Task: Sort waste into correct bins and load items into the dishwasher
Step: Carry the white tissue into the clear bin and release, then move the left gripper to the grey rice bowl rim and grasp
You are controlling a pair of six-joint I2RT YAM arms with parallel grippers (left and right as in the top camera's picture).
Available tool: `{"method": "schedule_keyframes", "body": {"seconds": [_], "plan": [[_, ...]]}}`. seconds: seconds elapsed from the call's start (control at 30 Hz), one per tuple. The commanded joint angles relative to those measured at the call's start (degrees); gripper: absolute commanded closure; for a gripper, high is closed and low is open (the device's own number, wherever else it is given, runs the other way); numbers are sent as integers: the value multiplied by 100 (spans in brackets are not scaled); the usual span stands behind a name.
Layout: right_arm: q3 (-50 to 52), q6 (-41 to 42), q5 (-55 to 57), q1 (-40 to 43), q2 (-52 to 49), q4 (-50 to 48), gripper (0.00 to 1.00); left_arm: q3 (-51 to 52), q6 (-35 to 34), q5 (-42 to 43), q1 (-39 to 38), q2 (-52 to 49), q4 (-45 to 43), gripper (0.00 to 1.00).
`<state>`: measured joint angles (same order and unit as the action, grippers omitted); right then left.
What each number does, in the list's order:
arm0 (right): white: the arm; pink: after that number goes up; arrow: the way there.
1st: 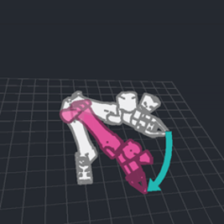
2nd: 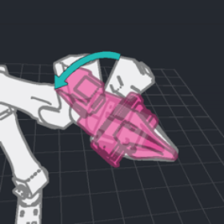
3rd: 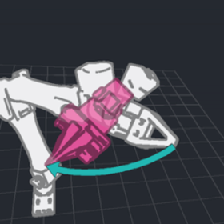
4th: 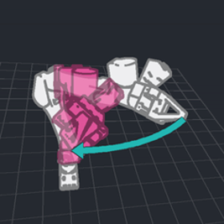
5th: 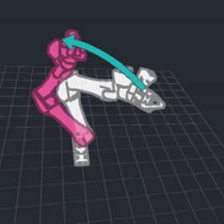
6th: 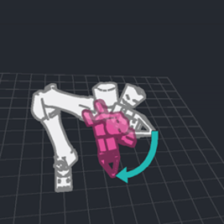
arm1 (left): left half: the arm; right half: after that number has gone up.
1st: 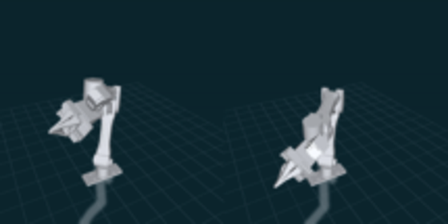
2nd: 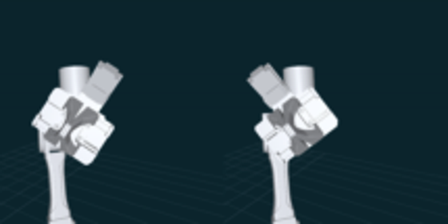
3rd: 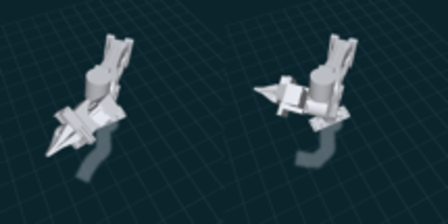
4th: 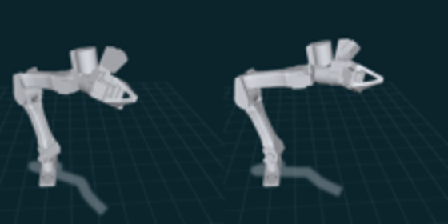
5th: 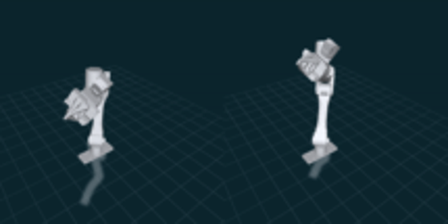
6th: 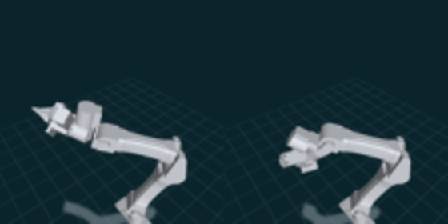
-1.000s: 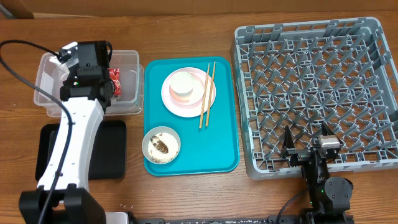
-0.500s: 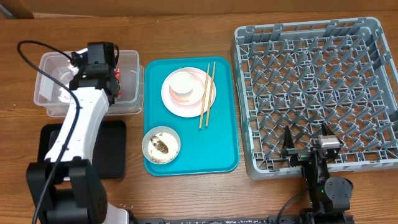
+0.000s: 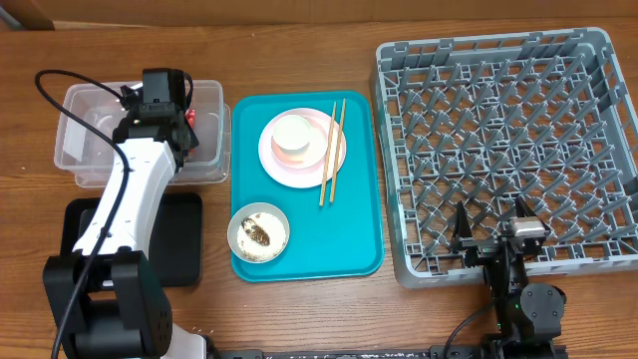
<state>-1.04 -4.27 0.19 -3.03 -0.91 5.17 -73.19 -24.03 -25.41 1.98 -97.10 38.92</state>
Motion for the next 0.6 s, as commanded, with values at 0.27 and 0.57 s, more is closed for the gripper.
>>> {"method": "schedule_keyframes", "body": {"seconds": [0.27, 0.57], "plan": [[59, -7, -33, 22, 24, -35, 0, -188, -61, 1971, -136, 1128, 645, 61], [59, -7, -33, 22, 24, -35, 0, -129, -63, 3123, -1117, 1309, 1276, 61]]}}
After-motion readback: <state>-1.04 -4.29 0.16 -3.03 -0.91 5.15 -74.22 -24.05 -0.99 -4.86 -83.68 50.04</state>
